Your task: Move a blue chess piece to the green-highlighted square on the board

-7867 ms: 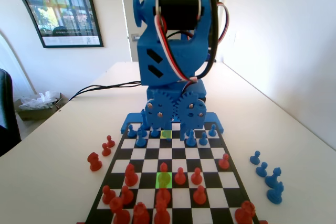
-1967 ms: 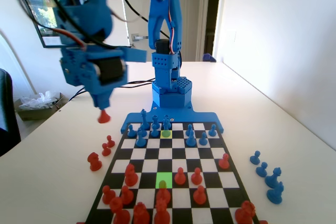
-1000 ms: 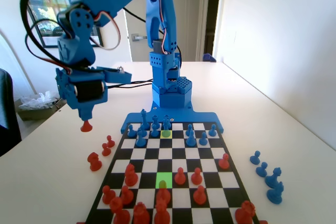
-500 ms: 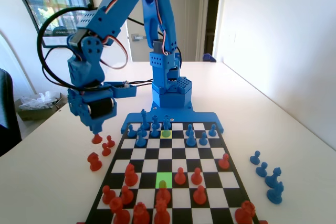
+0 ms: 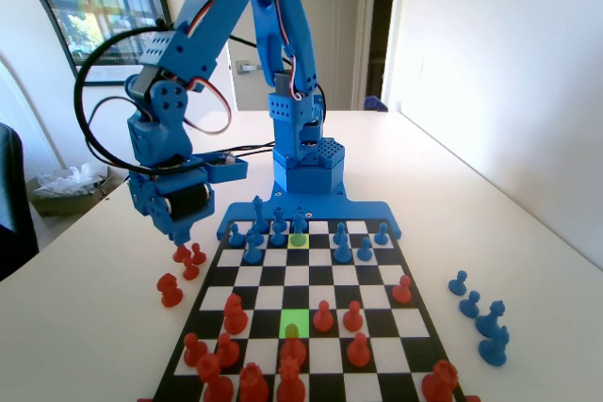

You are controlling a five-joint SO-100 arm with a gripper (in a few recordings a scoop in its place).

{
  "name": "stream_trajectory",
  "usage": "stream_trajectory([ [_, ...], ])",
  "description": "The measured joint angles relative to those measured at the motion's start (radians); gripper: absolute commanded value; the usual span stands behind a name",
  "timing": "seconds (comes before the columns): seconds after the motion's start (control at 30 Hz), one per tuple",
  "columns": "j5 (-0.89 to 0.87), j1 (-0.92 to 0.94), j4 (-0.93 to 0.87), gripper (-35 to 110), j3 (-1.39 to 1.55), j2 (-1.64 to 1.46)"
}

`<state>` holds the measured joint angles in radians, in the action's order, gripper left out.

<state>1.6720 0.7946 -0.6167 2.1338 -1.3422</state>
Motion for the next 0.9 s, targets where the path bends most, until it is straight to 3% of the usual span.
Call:
stream_trajectory([
  [0.9, 0.035, 0.029, 0.083, 5, 0.006, 0.034],
])
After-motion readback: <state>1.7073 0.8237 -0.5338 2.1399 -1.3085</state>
